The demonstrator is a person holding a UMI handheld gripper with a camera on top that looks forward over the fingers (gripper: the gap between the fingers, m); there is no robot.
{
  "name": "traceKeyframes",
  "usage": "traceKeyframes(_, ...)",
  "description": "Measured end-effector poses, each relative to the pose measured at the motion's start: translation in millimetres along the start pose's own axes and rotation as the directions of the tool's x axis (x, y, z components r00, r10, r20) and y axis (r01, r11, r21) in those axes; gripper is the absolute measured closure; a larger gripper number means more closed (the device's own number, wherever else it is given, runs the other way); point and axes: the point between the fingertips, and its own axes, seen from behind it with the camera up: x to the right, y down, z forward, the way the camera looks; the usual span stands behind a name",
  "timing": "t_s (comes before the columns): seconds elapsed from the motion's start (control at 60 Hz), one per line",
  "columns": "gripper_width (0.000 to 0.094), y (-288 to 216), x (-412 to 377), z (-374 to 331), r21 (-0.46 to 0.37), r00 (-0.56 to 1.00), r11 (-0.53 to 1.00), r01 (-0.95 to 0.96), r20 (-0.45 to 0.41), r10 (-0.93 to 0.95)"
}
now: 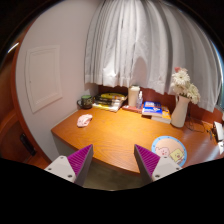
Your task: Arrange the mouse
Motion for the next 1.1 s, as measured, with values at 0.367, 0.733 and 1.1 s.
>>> traceKeyframes(0.367, 0.0106, 40.7, -138.9, 141.2, -0.170, 1.000, 0.985, -0.004, -0.012, 0.002)
traceKeyframes(0.733, 0.0115, -2.2, -192.2, 308.3, -0.206, 0.991, 0.974, -0.097, -0.112, 0.075)
traceKeyframes(1.1, 0.0430, -34.3, -173.0, 371.5, -0.206, 0.961, 0.956, -0.209, -0.226, 0.161)
